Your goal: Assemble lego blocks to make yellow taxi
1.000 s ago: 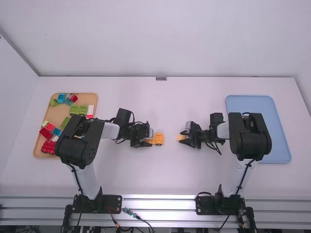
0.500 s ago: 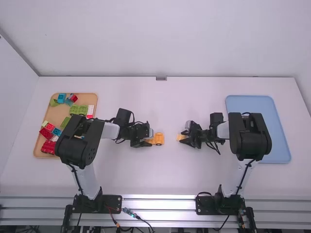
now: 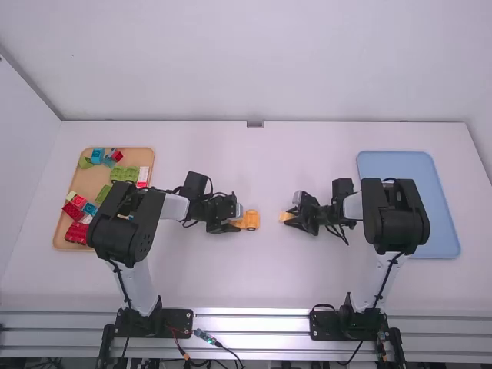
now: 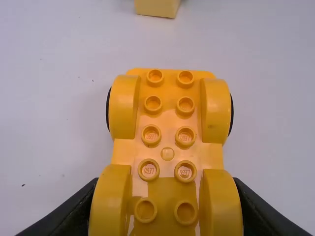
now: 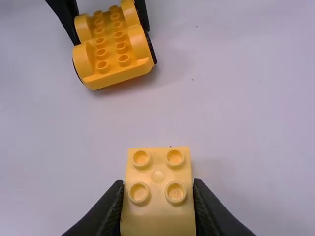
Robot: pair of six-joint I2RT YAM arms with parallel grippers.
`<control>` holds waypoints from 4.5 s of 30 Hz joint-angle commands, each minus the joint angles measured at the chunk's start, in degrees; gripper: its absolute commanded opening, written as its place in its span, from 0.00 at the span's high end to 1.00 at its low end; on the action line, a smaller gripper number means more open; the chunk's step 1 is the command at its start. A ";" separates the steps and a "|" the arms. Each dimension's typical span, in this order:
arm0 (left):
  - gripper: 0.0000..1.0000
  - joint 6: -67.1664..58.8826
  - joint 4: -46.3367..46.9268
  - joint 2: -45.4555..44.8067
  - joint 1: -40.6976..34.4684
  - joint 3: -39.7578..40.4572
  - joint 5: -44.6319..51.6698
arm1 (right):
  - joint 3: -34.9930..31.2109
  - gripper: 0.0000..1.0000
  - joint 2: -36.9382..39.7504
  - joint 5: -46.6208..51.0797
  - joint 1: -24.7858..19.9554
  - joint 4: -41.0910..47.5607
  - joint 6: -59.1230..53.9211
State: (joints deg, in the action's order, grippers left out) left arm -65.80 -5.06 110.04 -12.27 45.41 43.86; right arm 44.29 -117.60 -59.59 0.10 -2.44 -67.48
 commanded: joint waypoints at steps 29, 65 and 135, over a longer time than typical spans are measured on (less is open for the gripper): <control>0.82 5.97 -5.42 0.41 -0.15 -3.60 0.06 | 4.55 0.86 9.91 2.54 15.19 -1.40 7.69; 0.92 6.43 -5.12 0.39 -0.83 -3.12 -3.05 | 4.48 0.92 2.46 0.81 18.60 -9.60 12.22; 0.98 1.05 9.57 0.39 -1.29 2.98 -7.31 | 7.41 0.98 1.65 6.95 20.85 -1.81 10.73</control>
State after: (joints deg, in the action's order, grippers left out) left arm -64.03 3.51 110.02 -13.39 48.86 39.94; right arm 51.05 -114.96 -54.48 20.67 -4.73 -58.24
